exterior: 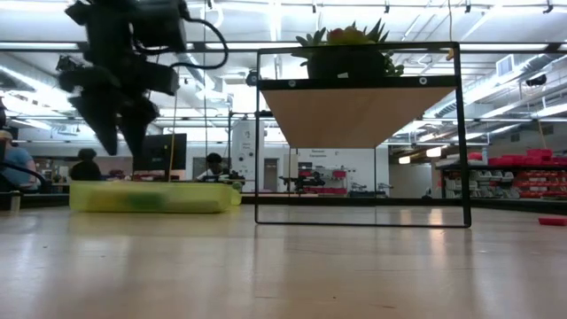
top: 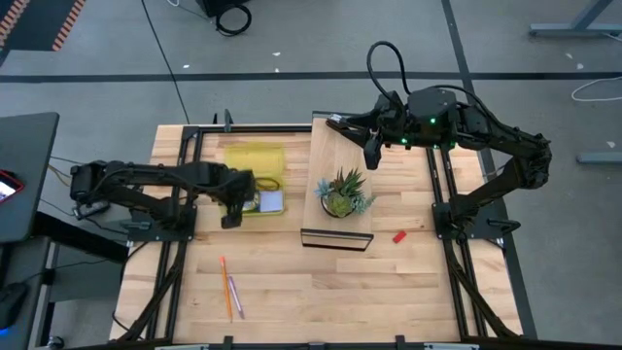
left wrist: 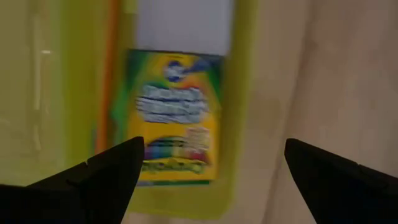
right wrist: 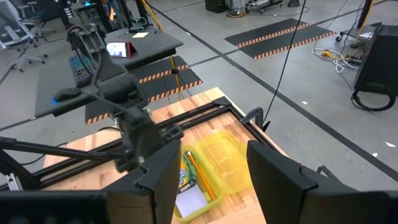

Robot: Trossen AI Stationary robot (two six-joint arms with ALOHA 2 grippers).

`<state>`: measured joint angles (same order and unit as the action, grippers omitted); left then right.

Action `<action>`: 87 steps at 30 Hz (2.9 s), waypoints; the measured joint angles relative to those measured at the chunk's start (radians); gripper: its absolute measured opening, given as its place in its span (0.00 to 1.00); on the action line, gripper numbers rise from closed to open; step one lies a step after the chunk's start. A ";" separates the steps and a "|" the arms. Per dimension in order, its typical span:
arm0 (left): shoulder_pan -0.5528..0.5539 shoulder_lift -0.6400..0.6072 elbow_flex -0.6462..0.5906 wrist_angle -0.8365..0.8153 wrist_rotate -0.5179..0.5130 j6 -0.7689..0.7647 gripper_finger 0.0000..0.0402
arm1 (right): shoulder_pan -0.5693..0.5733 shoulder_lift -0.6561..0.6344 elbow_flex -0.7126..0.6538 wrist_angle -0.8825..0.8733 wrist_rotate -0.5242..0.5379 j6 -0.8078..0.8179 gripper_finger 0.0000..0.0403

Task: Pack school essentials
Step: Put the purple pen into the yellow supply box

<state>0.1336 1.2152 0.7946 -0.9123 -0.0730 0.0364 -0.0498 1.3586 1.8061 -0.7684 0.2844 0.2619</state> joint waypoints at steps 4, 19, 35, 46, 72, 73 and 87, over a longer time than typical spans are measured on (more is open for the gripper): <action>-0.113 -0.032 -0.011 -0.006 0.001 -0.025 0.99 | 0.000 0.000 0.000 -0.002 0.000 -0.004 0.47; -0.608 -0.072 -0.154 0.451 0.160 0.104 0.99 | 0.001 0.000 0.000 -0.027 -0.008 -0.045 0.47; -0.845 0.004 -0.228 0.521 0.148 0.151 0.81 | 0.001 0.000 0.000 -0.005 0.024 0.000 0.47; -0.844 0.058 -0.295 0.839 0.136 0.233 0.64 | 0.001 0.000 0.000 -0.007 0.029 -0.037 0.47; -0.838 0.297 -0.296 1.021 0.285 0.458 0.32 | 0.001 0.000 0.000 -0.007 0.030 -0.052 0.47; -0.834 0.302 -0.295 1.024 0.289 0.466 0.31 | 0.001 0.000 0.000 -0.007 0.030 -0.053 0.47; -0.814 0.341 -0.293 1.037 0.331 0.473 0.07 | 0.001 0.000 0.000 -0.007 0.030 -0.060 0.47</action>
<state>-0.6807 1.5558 0.5016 0.1246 0.2578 0.5098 -0.0490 1.3586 1.8061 -0.7750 0.3140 0.2021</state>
